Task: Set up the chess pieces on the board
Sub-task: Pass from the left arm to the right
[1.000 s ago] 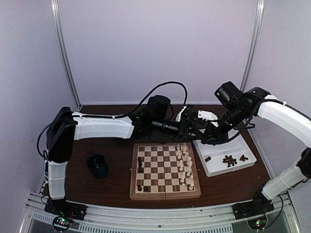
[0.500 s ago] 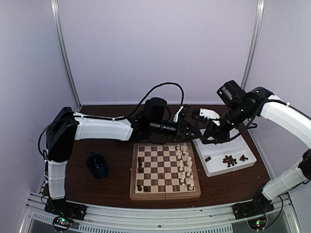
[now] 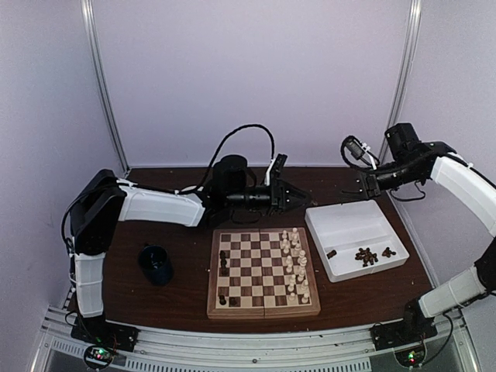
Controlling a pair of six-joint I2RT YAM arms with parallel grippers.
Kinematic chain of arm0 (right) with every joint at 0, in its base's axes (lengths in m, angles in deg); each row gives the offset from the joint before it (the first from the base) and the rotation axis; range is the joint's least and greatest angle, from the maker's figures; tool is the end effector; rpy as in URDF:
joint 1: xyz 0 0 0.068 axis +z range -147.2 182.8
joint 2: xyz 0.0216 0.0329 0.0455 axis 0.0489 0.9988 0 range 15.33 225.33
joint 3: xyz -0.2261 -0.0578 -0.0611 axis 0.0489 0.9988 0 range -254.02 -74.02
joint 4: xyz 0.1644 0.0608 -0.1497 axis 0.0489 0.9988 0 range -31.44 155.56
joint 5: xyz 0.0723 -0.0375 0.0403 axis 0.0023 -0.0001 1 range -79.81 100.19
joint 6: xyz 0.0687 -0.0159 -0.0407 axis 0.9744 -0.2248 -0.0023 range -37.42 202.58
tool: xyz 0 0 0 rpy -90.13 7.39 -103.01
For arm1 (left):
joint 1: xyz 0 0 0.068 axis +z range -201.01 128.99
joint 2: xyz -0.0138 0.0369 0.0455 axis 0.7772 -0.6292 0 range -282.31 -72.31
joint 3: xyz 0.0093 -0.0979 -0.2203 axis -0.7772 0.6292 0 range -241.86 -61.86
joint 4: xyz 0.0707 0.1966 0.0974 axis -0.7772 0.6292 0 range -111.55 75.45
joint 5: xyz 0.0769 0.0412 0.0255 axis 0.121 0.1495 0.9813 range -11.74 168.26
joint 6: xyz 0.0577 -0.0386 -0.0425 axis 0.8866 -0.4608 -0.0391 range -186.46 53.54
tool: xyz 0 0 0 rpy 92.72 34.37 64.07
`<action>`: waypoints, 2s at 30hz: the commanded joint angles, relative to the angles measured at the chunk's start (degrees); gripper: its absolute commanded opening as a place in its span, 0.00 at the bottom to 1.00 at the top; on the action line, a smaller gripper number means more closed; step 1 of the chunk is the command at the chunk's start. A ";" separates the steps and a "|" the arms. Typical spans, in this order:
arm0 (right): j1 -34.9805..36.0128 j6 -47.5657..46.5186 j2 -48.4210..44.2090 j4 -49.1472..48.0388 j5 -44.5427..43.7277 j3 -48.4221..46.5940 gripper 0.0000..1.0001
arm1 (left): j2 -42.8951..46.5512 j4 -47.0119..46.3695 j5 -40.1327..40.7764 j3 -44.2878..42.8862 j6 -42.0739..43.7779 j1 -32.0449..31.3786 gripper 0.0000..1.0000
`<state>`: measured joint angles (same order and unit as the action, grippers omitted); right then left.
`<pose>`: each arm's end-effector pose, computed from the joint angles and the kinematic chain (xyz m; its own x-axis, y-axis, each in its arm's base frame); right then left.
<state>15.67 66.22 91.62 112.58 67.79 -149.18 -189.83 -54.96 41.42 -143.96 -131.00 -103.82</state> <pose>0.2225 0.1119 0.3021 -0.6015 -0.2923 -0.7435 -0.7912 0.3466 0.5038 0.2471 -0.3956 0.2402 -0.9117 0.0061 -0.4108 0.4108 0.0277 -0.9113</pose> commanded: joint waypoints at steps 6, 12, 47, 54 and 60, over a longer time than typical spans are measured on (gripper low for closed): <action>-0.47 38.66 3.11 -34.63 21.84 11.40 0.49 | 2.84 -17.00 3.54 2.24 -2.94 -0.07 0.08; 0.46 45.83 3.93 -41.44 22.43 13.40 0.47 | 0.79 -20.77 4.19 1.80 -5.74 -0.02 0.07; 3.36 60.30 3.51 -59.09 25.26 16.09 0.33 | -3.14 -26.54 5.42 1.03 -9.72 -0.03 0.04; 3.23 59.30 4.00 -58.47 23.32 15.66 0.18 | -3.25 -26.02 5.52 1.07 -9.65 -0.10 0.04; 3.31 45.35 5.55 -42.83 20.07 9.66 0.11 | -2.33 -24.84 5.95 2.31 -8.17 -0.16 0.15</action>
<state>18.57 122.75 96.36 59.19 90.35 -134.34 -192.14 -80.35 46.60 -142.21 -140.70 -103.85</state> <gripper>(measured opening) 0.148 0.147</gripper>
